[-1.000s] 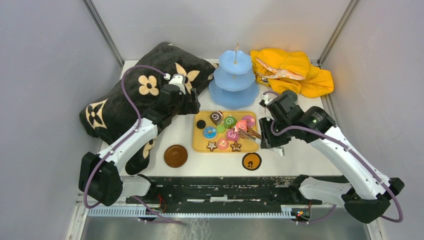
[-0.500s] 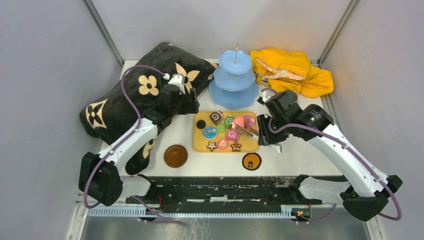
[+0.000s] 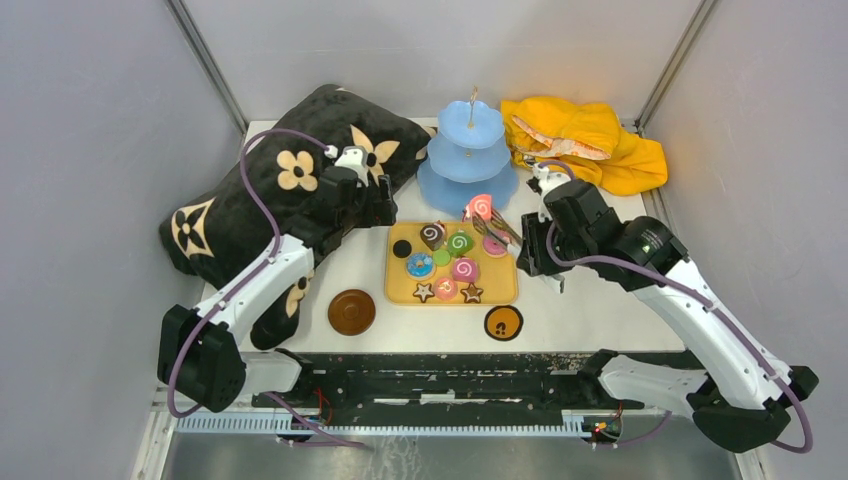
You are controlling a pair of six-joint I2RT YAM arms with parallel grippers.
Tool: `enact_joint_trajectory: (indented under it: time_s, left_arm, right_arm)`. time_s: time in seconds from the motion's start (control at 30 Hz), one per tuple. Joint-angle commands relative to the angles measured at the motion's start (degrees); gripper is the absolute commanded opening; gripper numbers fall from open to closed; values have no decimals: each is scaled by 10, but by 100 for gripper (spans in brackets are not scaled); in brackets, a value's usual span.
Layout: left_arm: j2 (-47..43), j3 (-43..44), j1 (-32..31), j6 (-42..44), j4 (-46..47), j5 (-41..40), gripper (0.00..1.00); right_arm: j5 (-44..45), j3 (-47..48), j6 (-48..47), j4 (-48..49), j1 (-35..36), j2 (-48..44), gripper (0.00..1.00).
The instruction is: Serve the afternoon tea
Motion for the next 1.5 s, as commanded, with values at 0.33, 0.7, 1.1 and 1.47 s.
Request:
enact_joint_trajectory:
  time_s: [0.33,0.7,1.1,1.47]
  left_arm:
    - [-18,27,17,-19,-1,38,99]
    - [-29,18,18,-14,-3,31,99]
    - [-27,19,19,-10,-5,20,99]
    - [-27,21,20,-8,-9,17,99]
  right_arm:
    - [124,127,-46,105,-44,34,1]
    - [26,207,-112,155,-173,152,1]
    - [-15,265,-131,188,-205,252,1]
    - [-32,312,-135,183,-211,297,1]
